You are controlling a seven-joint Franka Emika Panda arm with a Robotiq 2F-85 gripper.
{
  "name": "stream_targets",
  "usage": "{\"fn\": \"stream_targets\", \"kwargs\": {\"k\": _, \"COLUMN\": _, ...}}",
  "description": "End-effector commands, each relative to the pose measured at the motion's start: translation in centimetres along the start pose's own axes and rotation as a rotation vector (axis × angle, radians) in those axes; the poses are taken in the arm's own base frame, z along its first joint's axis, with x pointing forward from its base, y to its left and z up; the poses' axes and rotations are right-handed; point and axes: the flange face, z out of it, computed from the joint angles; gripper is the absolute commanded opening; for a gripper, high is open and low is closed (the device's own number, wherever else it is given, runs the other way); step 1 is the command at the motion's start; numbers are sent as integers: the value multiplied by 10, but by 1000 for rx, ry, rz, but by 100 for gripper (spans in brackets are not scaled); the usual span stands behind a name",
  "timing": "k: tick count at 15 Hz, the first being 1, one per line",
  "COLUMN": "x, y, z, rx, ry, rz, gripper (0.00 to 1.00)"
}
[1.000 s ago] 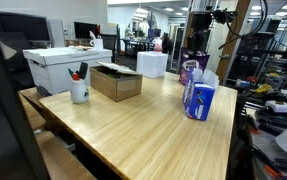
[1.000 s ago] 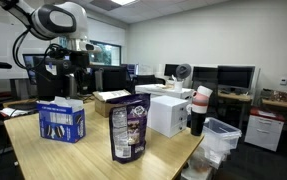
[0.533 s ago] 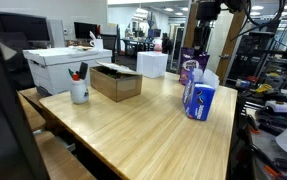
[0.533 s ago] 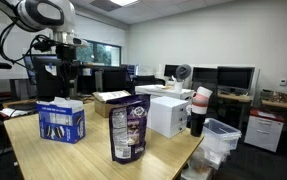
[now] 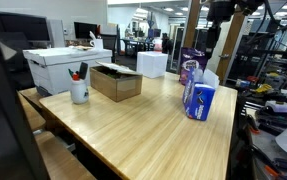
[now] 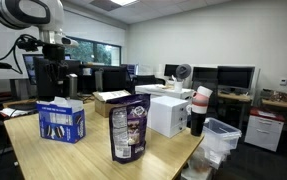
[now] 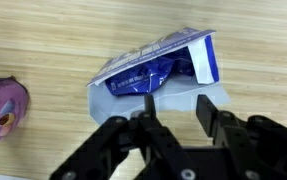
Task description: Remove the blue packet from the blue box and place it on the counter
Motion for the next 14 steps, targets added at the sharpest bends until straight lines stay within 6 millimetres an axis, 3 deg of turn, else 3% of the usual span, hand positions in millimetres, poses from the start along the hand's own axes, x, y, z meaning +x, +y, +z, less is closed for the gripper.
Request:
{"fn": "stream_targets", "kwargs": {"k": 1, "x": -23, "y": -10, "z": 18, "rx": 33, "ry": -11, "rz": -81, "gripper": 63}}
{"fn": "stream_targets", "kwargs": {"k": 4, "x": -28, "y": -22, "z": 52, "rx": 18, "ry": -77, "rz": -165, "gripper": 62}}
{"fn": "stream_targets", "kwargs": {"k": 8, "x": -19, "y": -27, "z": 62, "rx": -5, "ry": -69, "rz": -228, "gripper": 50}}
{"fn": "stream_targets", "kwargs": {"k": 9, "x": -14, "y": -26, "z": 64, "rx": -10, "ry": -63, "rz": -232, "gripper": 43}}
{"fn": "stream_targets", "kwargs": {"k": 11, "x": -7, "y": -23, "z": 73, "rx": -10, "ry": -61, "rz": -230, "gripper": 44}}
{"fn": "stream_targets", "kwargs": {"k": 14, "x": -5, "y": -22, "z": 83, "rx": -8, "ry": -74, "rz": -226, "gripper": 54}}
